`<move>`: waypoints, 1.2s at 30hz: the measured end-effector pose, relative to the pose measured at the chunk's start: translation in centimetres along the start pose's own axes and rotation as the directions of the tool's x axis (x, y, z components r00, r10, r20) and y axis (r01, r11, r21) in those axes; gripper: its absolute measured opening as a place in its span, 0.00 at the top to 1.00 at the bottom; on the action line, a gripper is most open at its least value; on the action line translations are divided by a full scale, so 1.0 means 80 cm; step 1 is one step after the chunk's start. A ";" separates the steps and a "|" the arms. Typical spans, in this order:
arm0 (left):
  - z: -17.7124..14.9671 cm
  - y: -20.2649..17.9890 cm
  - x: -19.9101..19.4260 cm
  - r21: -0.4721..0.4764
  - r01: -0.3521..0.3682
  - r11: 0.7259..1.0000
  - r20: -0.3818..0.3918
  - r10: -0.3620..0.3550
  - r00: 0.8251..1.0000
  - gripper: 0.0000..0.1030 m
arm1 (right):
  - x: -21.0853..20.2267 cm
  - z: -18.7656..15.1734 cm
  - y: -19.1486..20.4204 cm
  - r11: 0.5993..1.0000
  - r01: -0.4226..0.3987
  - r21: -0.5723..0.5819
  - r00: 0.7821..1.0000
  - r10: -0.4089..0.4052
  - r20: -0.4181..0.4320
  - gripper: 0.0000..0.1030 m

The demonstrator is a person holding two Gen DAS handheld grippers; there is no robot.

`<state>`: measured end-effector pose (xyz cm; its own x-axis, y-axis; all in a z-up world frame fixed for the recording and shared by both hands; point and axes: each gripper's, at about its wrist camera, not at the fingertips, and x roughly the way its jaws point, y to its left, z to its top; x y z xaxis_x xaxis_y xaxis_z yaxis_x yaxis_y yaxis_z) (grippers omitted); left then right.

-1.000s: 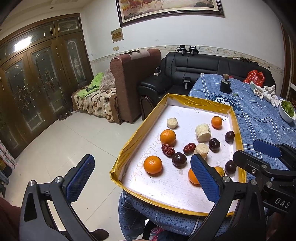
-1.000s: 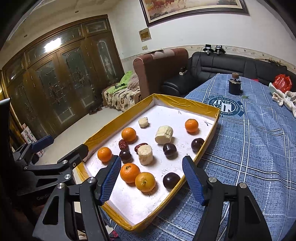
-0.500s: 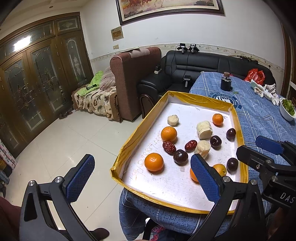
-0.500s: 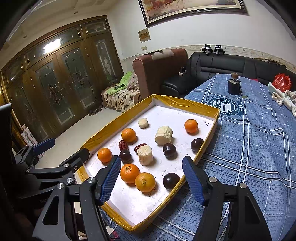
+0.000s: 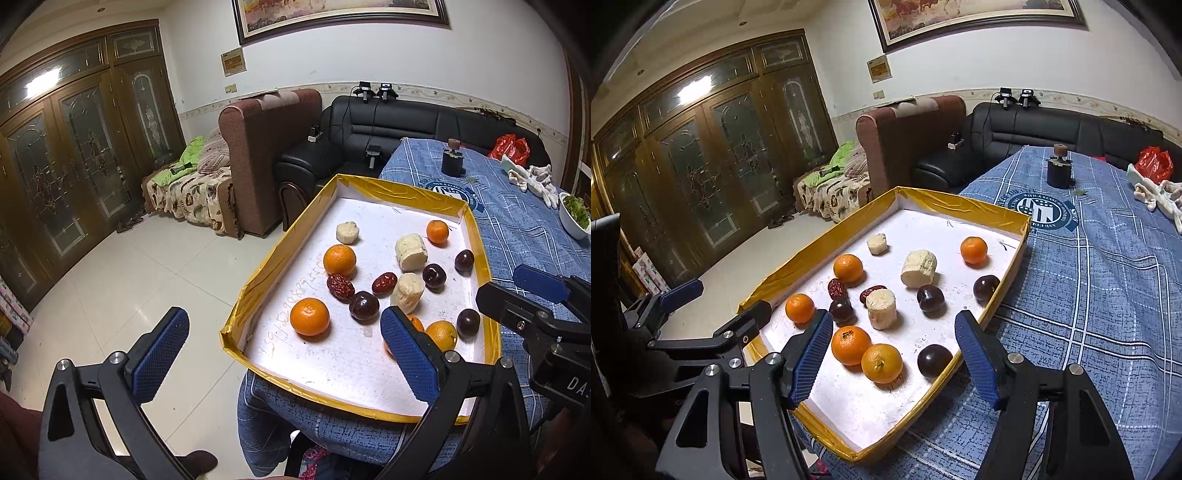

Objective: Organize fruits

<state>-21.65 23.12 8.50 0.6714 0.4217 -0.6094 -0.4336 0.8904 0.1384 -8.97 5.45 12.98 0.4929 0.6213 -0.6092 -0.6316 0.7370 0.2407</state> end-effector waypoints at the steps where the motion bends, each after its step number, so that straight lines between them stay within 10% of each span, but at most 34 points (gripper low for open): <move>1: 0.000 0.000 0.001 0.001 0.001 1.000 -0.002 -0.001 1.000 0.00 | 0.000 0.000 0.000 1.000 0.000 0.000 1.000 0.000 0.000 0.32; 36: -0.005 0.006 0.005 -0.007 0.006 1.000 -0.012 -0.006 1.000 0.00 | 0.009 0.001 0.000 1.000 -0.001 0.016 1.000 0.001 -0.007 0.32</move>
<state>-21.82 23.61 8.04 0.6669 0.4139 -0.6196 -0.4338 0.8918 0.1287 -8.58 5.95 12.60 0.4879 0.6202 -0.6142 -0.6225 0.7405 0.2532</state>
